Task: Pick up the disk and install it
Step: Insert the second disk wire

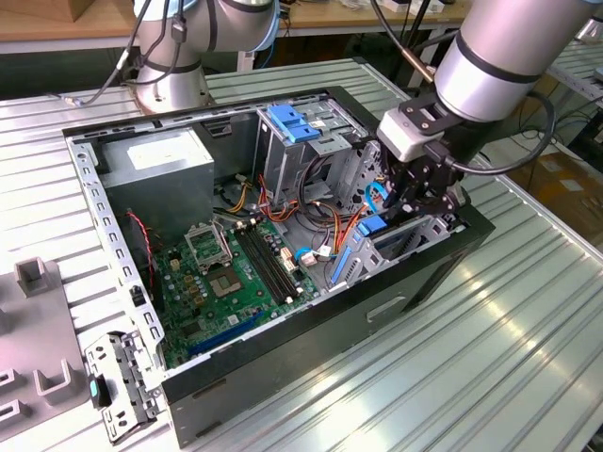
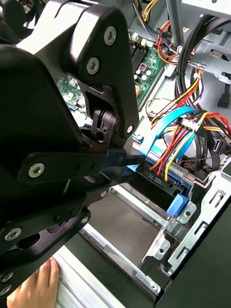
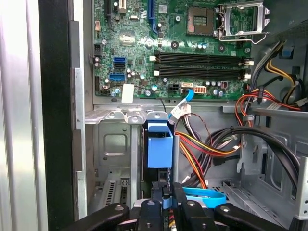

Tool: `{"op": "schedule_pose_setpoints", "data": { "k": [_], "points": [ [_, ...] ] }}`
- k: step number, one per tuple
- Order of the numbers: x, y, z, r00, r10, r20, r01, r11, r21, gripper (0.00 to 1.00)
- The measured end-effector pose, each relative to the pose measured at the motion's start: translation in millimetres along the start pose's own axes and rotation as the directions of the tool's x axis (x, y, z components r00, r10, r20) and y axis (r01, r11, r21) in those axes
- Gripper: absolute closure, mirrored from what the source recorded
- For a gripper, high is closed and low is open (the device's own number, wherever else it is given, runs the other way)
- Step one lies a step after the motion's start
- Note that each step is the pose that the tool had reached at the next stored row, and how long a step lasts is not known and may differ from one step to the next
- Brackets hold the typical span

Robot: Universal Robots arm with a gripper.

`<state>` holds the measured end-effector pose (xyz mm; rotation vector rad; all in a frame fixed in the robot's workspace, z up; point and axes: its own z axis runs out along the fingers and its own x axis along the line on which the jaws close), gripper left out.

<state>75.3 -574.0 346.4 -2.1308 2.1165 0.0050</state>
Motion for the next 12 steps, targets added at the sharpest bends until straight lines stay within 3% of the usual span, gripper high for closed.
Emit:
{"op": "schedule_pose_setpoints", "data": {
  "k": [7,8,12],
  "points": [
    [-2.0,-1.7,-18.2,1.0,0.0,-0.0003,0.0,1.0,0.0,0.76],
    [-2.0,-1.8,-18.2,1.0,0.0,-0.0035,0.0,1.0,-0.0001,0.89],
    [-2.0,-1.7,-18.2,1.0,-0.001,-0.0089,0.001,1.0,-0.0002,0.89]
  ]
}}
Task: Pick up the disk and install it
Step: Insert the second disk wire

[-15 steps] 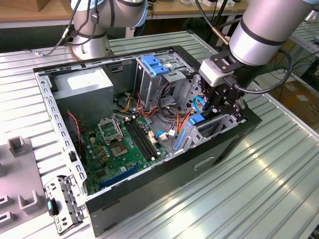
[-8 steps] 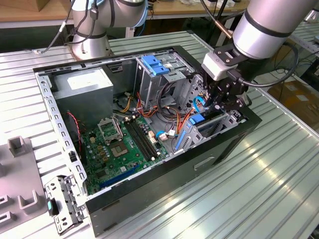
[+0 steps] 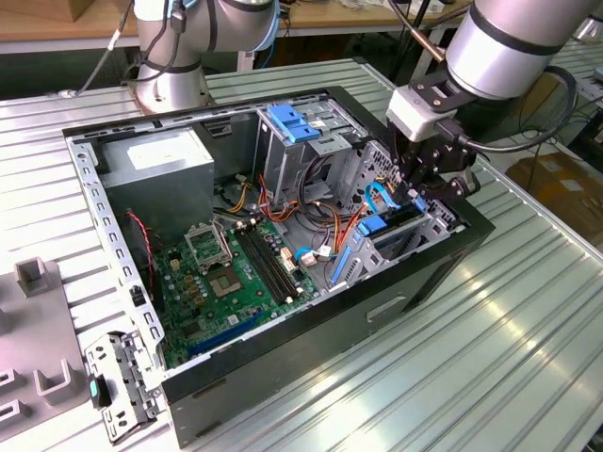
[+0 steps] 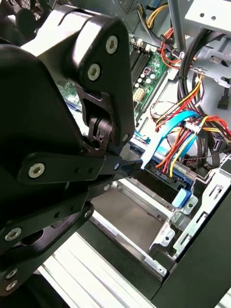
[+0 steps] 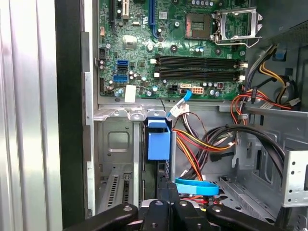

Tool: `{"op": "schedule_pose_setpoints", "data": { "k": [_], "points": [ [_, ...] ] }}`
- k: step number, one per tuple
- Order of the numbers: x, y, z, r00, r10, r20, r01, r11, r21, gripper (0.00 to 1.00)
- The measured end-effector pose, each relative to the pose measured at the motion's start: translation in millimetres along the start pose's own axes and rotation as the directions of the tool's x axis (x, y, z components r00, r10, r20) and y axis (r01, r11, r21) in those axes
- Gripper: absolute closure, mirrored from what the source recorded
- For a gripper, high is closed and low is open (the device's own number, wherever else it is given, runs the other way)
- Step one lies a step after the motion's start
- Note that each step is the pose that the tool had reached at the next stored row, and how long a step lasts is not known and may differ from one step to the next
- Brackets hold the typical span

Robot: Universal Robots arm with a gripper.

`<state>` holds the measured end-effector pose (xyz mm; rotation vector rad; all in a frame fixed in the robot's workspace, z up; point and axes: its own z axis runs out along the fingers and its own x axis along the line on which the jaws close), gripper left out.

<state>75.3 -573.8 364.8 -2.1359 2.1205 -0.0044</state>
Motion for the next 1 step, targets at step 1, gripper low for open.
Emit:
{"op": "schedule_pose_setpoints", "data": {
  "k": [1],
  "points": [
    [0.0,0.0,0.0,1.0,0.0,-0.001,0.0,1.0,0.0,0.89]
  ]
}}
